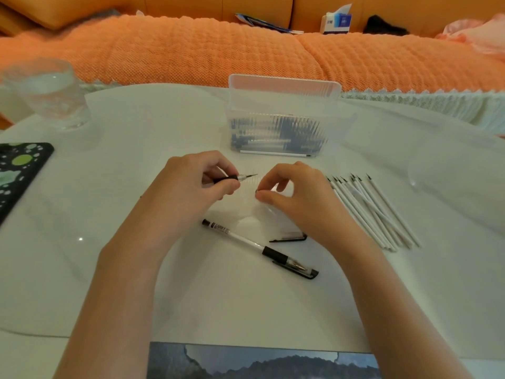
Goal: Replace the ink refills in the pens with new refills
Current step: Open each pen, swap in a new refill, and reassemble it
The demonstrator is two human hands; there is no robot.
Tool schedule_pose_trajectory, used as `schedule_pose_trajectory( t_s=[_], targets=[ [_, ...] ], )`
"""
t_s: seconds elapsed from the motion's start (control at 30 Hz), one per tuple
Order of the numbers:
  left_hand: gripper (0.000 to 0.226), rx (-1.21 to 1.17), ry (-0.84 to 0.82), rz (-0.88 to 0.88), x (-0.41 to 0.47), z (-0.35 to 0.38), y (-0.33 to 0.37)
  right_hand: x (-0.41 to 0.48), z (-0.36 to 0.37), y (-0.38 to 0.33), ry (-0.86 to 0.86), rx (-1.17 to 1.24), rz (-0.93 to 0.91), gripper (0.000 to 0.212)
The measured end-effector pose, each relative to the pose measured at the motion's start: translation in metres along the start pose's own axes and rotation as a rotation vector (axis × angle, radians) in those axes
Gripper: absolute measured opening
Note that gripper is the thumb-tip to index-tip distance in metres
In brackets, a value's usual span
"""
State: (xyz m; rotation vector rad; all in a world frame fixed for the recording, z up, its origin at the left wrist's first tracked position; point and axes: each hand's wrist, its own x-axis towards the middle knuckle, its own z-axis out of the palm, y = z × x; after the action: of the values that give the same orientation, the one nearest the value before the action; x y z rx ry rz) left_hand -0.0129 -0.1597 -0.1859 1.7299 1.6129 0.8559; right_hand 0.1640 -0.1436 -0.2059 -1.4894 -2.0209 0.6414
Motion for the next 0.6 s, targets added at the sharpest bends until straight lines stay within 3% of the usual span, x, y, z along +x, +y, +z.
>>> schedule_pose_trajectory(
  t_s=[0.17, 0.6],
  targets=[
    [0.008, 0.014, -0.009, -0.005, -0.001, 0.000, 0.000, -0.002, -0.018, 0.003, 0.109, 0.200, 0.008, 0.003],
    [0.009, 0.037, -0.045, 0.008, -0.001, 0.005, 0.007, -0.003, -0.014, -0.002, 0.055, 0.195, -0.050, 0.003]
  ],
)
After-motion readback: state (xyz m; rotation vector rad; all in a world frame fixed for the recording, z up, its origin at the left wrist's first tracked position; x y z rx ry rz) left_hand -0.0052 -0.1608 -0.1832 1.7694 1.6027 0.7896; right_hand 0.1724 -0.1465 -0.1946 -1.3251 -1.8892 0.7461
